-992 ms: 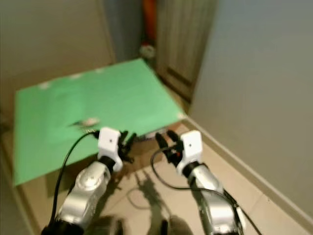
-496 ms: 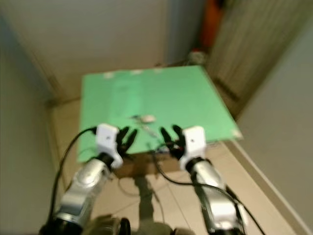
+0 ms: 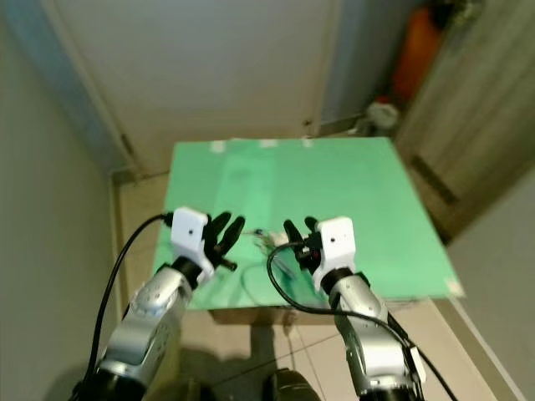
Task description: Hang keys on a hook
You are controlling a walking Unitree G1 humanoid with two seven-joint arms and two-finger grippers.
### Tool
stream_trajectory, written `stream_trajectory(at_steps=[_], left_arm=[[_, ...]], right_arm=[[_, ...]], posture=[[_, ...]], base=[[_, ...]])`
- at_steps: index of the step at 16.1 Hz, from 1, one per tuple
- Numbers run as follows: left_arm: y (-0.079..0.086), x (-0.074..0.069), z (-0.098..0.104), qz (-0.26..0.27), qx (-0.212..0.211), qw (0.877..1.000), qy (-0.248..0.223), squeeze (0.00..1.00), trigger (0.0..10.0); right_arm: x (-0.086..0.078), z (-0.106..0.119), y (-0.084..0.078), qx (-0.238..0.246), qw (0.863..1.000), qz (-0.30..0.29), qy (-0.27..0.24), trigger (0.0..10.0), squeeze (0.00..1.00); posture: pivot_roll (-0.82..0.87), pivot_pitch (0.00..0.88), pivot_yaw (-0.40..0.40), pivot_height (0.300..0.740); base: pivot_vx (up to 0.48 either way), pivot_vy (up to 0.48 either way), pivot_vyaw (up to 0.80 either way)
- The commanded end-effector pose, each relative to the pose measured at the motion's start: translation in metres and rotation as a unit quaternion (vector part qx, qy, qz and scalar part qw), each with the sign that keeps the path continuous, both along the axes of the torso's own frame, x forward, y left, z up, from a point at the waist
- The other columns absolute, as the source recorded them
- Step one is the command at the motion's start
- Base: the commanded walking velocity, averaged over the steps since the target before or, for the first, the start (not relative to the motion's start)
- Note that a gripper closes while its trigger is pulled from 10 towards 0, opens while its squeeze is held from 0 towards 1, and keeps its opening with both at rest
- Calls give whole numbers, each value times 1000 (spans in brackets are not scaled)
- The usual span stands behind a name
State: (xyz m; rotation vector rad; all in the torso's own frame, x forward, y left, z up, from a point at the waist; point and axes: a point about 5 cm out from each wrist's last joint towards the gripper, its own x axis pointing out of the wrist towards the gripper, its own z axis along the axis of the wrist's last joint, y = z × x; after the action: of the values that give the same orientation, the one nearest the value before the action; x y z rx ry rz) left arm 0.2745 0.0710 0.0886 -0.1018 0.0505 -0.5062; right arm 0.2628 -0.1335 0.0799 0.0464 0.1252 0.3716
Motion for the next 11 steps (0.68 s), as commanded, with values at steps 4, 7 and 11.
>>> stream_trajectory(at_steps=[4,7,11], left_arm=[[4,-4,-4,12,4,1000,9,0,10000],[3,-5,-4,12,4,1000,10,0,10000],[2,-9,-4,14,4,1000,10,0,10000]], right_arm=[[-2,-18,11,-143,988,49,21,10000,0],[9,-27,11,-181,982,34,33,10000,1000],[18,-40,9,-226,971,27,70,10000,1000]], posture=[[-27,144,-8,740],[-21,157,-15,740],[-9,187,-32,740]], base=[[0,0,0],[0,0,0],[0,0,0]])
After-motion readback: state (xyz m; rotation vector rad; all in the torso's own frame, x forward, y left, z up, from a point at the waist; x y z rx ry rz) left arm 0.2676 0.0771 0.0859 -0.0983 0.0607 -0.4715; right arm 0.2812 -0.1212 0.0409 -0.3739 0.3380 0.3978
